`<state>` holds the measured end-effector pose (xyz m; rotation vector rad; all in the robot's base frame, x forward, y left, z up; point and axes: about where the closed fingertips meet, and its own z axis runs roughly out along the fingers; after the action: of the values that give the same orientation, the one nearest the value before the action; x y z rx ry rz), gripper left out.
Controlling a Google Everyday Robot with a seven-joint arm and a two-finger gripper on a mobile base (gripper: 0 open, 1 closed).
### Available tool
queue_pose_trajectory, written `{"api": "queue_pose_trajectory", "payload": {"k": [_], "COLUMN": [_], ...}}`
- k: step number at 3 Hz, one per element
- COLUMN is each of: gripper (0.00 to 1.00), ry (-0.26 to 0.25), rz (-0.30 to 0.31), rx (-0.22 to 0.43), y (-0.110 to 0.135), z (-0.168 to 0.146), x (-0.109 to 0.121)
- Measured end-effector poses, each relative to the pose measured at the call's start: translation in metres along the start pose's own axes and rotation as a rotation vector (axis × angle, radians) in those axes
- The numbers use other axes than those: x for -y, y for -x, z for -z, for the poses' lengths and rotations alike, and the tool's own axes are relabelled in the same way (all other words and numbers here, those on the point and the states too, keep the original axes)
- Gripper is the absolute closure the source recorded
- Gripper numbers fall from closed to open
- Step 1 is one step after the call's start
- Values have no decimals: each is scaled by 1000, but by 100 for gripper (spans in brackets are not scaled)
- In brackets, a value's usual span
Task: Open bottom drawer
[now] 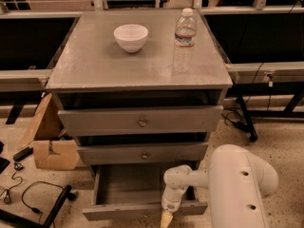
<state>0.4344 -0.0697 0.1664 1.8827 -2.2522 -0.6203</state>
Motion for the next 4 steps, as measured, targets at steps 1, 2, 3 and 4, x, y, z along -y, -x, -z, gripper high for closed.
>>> {"api": "queue_pose_trajectory", "payload": {"k": [1, 2, 3, 4], "gripper": [65, 89, 100, 100], "ry": [0, 0, 0, 0], "rz": [0, 0, 0, -1], "rx": [0, 0, 0, 1], "y": [2, 4, 5, 7], "z": [4, 6, 8, 10], "x": [6, 11, 15, 20]}}
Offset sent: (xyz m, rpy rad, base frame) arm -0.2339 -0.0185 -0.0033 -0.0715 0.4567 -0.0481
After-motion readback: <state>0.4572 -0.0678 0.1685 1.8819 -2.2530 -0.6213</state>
